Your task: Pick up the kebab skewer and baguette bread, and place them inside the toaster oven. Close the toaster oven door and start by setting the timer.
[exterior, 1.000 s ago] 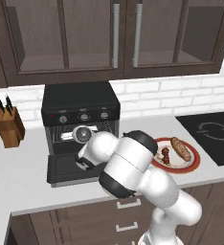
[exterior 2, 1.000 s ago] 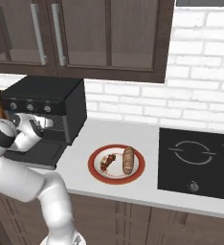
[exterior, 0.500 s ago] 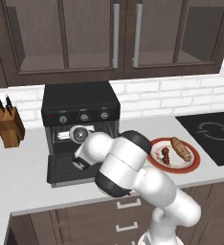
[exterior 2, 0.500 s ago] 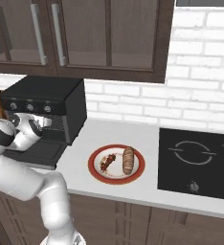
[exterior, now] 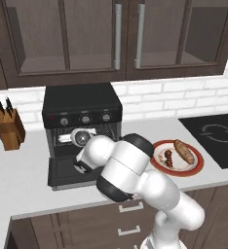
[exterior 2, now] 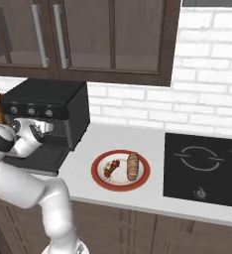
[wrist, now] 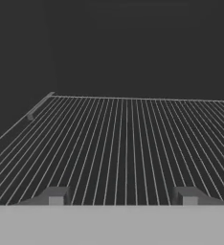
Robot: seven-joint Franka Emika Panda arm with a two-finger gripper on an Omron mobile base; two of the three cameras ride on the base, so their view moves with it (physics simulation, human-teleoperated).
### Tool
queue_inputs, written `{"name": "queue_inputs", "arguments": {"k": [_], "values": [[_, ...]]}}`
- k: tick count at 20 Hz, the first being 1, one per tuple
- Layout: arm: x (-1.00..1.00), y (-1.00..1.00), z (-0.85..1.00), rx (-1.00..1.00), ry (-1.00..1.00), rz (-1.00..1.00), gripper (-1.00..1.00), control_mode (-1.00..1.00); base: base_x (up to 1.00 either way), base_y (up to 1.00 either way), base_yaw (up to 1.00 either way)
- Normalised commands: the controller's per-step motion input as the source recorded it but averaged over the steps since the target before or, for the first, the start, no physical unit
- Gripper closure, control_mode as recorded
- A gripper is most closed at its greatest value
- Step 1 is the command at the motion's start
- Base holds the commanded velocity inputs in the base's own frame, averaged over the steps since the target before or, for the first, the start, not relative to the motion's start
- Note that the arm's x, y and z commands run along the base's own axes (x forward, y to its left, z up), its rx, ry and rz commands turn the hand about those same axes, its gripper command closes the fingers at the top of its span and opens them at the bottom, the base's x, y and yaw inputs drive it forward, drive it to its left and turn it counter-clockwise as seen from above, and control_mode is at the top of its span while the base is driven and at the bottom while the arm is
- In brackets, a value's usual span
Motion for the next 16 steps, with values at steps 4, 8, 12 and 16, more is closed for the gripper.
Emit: {"name": "queue_inputs", "arguments": {"k": [4, 8, 12, 16], "values": [[-0.52, 0.04, -0.49, 0.0, 0.17, -0.05, -1.0, -1.0, 0.0, 0.0, 0.0], [-0.54, 0.04, -0.52, 0.0, 0.25, -0.06, -1.0, -1.0, 0.0, 0.0, 0.0], [-0.78, 0.07, -0.74, 0.0, 0.23, -0.06, -1.0, -1.0, 0.0, 0.0, 0.0], [-0.79, 0.03, -0.97, 0.0, 0.24, -0.08, -1.0, -1.0, 0.0, 0.0, 0.0]]}}
